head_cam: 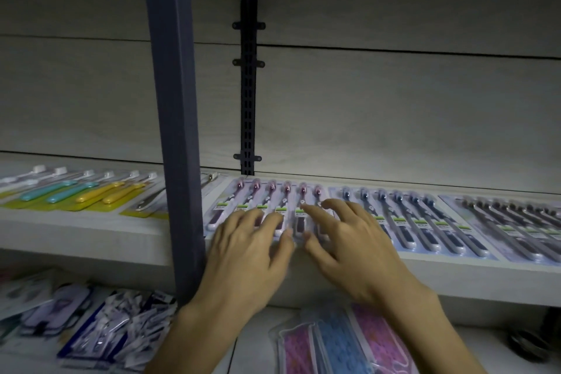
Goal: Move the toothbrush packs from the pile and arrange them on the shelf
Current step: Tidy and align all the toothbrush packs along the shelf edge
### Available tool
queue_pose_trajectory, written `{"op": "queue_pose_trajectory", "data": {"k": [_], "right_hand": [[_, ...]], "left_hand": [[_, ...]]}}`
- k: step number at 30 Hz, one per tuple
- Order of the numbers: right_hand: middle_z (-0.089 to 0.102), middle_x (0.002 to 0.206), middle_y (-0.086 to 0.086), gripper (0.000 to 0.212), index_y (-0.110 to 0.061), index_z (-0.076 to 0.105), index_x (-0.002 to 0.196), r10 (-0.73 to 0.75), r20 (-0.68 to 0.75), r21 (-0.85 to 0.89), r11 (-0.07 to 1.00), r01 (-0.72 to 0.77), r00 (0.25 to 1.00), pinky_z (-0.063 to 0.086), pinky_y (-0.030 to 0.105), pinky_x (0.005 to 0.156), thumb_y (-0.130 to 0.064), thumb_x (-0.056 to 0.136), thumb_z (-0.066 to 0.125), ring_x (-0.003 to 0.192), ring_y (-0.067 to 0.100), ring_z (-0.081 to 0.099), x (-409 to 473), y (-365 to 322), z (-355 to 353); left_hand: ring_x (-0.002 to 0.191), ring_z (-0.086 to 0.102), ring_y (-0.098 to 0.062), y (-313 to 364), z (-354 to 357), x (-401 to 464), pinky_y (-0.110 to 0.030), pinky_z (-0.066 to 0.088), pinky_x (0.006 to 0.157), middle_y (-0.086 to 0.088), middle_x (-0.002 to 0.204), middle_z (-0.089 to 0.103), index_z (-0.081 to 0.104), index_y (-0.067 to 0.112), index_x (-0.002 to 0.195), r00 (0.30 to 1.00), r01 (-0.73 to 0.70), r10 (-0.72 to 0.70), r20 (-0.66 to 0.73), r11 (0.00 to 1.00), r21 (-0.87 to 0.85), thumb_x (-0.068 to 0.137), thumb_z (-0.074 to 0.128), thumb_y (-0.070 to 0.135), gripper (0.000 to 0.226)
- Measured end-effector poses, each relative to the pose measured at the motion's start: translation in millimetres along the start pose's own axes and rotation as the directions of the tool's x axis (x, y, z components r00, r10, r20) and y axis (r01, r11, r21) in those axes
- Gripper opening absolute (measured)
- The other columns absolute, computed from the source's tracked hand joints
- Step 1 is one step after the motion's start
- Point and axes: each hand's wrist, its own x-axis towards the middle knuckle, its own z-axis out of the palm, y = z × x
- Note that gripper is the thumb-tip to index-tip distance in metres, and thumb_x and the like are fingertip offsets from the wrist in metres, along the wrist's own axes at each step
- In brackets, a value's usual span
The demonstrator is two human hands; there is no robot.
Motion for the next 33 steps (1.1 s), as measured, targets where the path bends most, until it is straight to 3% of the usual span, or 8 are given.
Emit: {"op": "queue_pose_trajectory", "data": {"k": [4, 9, 15, 21, 24, 28, 33], "right_hand": [[0.047, 0.139, -0.002, 0.072, -0.033, 0.043, 0.139, 0.022, 0.02, -0.017, 1.0, -0.021, 1.0, 0.032, 0.035, 0.106, -0.059, 0.079, 0.012, 0.127, 0.022, 0.042, -9.7, -11.8, -11.7], [0.056, 0.13, 0.0, 0.06, -0.029, 0.052, 0.133, 0.07, -0.045, -0.006, 0.998, -0.07, 0.997, 0.042, 0.038, 0.097, -0.053, 0.084, 0.028, 0.119, 0.024, 0.051, -26.5, -45.7, -27.8], [0.058, 0.127, -0.001, 0.058, -0.028, 0.051, 0.133, 0.043, -0.083, 0.023, 0.999, -0.041, 0.996, 0.041, 0.036, 0.095, -0.052, 0.086, 0.028, 0.117, 0.021, 0.052, -39.6, -127.9, -46.5], [0.061, 0.119, -0.001, 0.046, -0.024, 0.054, 0.13, -0.01, -0.134, 0.097, 0.995, 0.023, 0.991, 0.046, 0.036, 0.085, -0.041, 0.089, 0.044, 0.106, 0.023, 0.056, -43.1, -218.1, -36.5], [0.057, 0.123, -0.003, 0.044, -0.026, 0.048, 0.135, -0.043, -0.089, 0.109, 0.993, 0.052, 0.995, 0.044, 0.033, 0.087, -0.041, 0.094, 0.045, 0.109, 0.02, 0.053, -39.3, -248.3, -26.2], [0.054, 0.129, -0.004, 0.044, -0.029, 0.045, 0.137, -0.033, -0.07, 0.11, 0.993, 0.04, 0.997, 0.043, 0.032, 0.09, -0.041, 0.095, 0.044, 0.113, 0.019, 0.05, -27.0, -270.6, -16.7], [0.051, 0.134, -0.007, 0.044, -0.032, 0.043, 0.138, -0.019, -0.053, 0.09, 0.996, 0.024, 0.998, 0.042, 0.032, 0.095, -0.043, 0.095, 0.042, 0.122, 0.018, 0.046, -2.5, -282.2, 0.6]], "left_hand": [[0.109, 0.049, -0.011, -0.5, -15.8, -9.7, -0.031, 0.045, 0.089, 0.012, 0.114, 0.058, 0.057, 0.032, 0.114, 0.999, -0.04, 0.04, -0.007, 0.999, -0.032, 0.088, 0.029, 0.051, 0.042], [0.106, 0.055, -0.013, -13.7, -49.5, -26.7, -0.03, 0.045, 0.084, 0.012, 0.113, 0.062, 0.062, 0.03, 0.111, 0.995, -0.092, 0.088, -0.053, 0.993, -0.069, 0.089, 0.035, 0.05, 0.04], [0.101, 0.054, -0.012, -61.3, -111.7, -55.5, -0.025, 0.041, 0.083, 0.012, 0.107, 0.062, 0.061, 0.029, 0.111, 0.99, -0.132, 0.128, -0.061, 0.989, -0.07, 0.088, 0.031, 0.05, 0.043], [0.099, 0.057, -0.017, -132.6, -157.9, -91.7, -0.032, 0.043, 0.081, 0.008, 0.109, 0.064, 0.063, 0.027, 0.109, 0.996, -0.08, 0.08, -0.029, 0.997, -0.016, 0.089, 0.035, 0.049, 0.041], [0.111, 0.049, -0.014, -160.4, -171.5, -103.1, -0.03, 0.037, 0.09, 0.009, 0.12, 0.058, 0.058, 0.028, 0.121, 0.999, -0.007, 0.008, 0.046, 1.0, -0.005, 0.094, 0.042, 0.045, 0.035], [0.101, 0.056, -0.02, -187.8, -182.1, -105.9, -0.031, 0.04, 0.081, 0.006, 0.109, 0.064, 0.064, 0.025, 0.111, 1.0, 0.008, -0.008, 0.012, 1.0, 0.011, 0.09, 0.044, 0.044, 0.034], [0.109, 0.051, -0.016, -220.4, -180.2, -95.0, -0.03, 0.037, 0.088, 0.008, 0.119, 0.06, 0.06, 0.027, 0.119, 0.999, 0.032, -0.033, 0.042, 0.999, 0.014, 0.093, 0.047, 0.043, 0.033]]}}
